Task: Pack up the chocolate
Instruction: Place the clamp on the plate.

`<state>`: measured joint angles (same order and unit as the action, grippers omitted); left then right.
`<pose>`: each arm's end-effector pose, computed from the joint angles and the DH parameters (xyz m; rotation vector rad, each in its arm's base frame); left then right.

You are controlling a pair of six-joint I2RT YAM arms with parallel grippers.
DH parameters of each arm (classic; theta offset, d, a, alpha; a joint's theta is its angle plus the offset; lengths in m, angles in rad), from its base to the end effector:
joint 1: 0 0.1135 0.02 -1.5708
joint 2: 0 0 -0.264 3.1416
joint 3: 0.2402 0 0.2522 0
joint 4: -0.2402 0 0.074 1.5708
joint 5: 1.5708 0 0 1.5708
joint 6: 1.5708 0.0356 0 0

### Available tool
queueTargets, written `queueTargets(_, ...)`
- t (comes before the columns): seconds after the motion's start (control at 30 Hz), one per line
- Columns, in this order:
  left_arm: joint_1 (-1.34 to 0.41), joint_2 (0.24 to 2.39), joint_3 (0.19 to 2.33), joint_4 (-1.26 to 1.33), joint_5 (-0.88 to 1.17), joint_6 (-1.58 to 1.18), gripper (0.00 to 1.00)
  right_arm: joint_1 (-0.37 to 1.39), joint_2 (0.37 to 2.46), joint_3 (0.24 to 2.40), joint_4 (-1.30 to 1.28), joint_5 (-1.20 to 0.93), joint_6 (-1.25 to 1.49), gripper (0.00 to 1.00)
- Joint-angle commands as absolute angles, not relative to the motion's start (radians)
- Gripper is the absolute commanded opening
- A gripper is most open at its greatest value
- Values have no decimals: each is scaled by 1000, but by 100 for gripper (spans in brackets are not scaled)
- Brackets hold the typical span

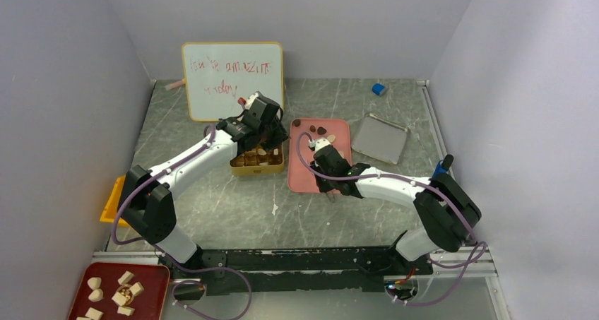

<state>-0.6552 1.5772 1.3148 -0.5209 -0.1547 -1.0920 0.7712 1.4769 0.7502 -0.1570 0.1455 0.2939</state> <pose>0.2818 -0.2096 0.2949 -0.6063 2.3686 -0.6567 0.2097 0.1967 0.1740 -0.5199 2.4085 0.2927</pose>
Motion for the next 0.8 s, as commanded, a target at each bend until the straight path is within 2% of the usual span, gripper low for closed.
queueTargets(0.0,-658,1560,1329,-512,-166,-1081,42,775,1489,748,-141,174,279,25)
queueTargets(0.1,-658,1567,1329,-508,-160,-1084,42,775,1499,752,-149,178,273,33)
queueTargets(0.5,-658,1581,1336,-502,-152,-1094,41,775,1456,823,-203,216,227,37)
queueTargets(0.77,-658,1589,1350,-502,-154,-1092,41,775,1419,880,-261,240,206,46)
